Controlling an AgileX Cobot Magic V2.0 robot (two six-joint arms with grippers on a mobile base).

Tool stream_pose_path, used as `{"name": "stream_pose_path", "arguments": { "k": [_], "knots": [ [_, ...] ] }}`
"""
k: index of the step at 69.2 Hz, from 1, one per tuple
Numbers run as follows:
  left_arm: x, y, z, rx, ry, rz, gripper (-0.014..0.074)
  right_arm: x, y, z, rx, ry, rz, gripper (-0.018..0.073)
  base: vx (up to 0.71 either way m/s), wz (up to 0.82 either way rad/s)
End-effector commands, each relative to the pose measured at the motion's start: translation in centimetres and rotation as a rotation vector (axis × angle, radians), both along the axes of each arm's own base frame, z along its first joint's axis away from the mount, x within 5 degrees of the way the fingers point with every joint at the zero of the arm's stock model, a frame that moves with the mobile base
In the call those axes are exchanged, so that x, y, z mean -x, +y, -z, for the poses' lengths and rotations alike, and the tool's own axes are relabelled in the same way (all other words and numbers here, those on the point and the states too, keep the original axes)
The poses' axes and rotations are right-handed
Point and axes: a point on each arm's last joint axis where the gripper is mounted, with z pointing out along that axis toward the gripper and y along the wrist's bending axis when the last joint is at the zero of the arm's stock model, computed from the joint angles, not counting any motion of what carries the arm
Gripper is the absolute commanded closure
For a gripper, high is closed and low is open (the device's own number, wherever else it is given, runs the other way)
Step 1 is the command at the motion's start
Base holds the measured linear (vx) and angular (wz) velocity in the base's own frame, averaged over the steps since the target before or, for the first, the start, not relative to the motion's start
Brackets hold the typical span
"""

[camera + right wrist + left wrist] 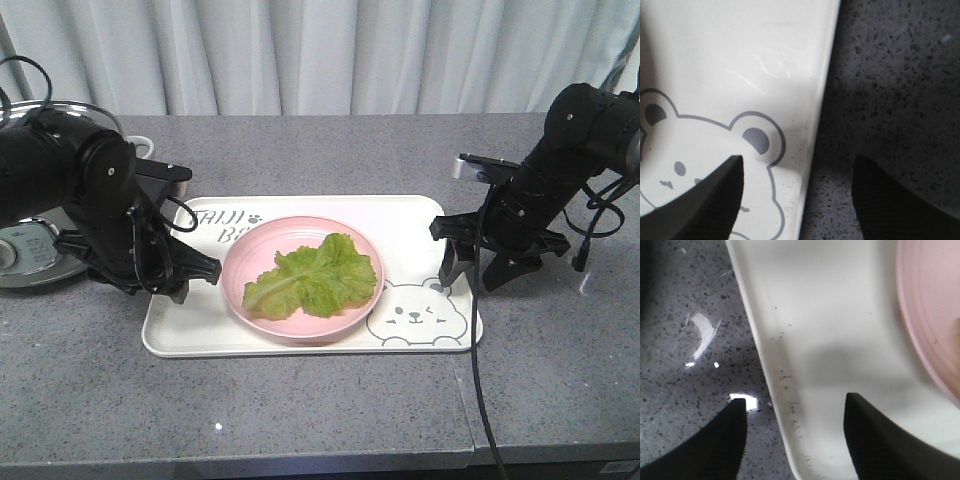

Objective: Transfer vegetables to tray and serve
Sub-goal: 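Close both grippers on the tray edges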

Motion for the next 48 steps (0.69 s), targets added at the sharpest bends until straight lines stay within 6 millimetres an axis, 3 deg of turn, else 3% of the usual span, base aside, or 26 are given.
{"name": "stream_pose_path", "arguments": {
  "k": [1,30,48],
  "knots": [
    [-0.1,-0.1,-1.0,0.025,-0.034,-0.016,0.0191,0.3,0.0,-2.7,-0.013,-0.080,-0.008,0.0108,0.00,0.00],
    [-0.5,-0.5,0.7,0.029,0.012,-0.022,0.0192,0.1,-0.3,-2.5,0.027,-0.089,-0.016,0.0108,0.00,0.00],
    [-0.6,-0.5,1.2,0.021,0.034,-0.023,0.0204,-0.1,-0.2,-0.5,0.026,-0.014,-0.026,0.0153,0.00,0.00]
  ]
}}
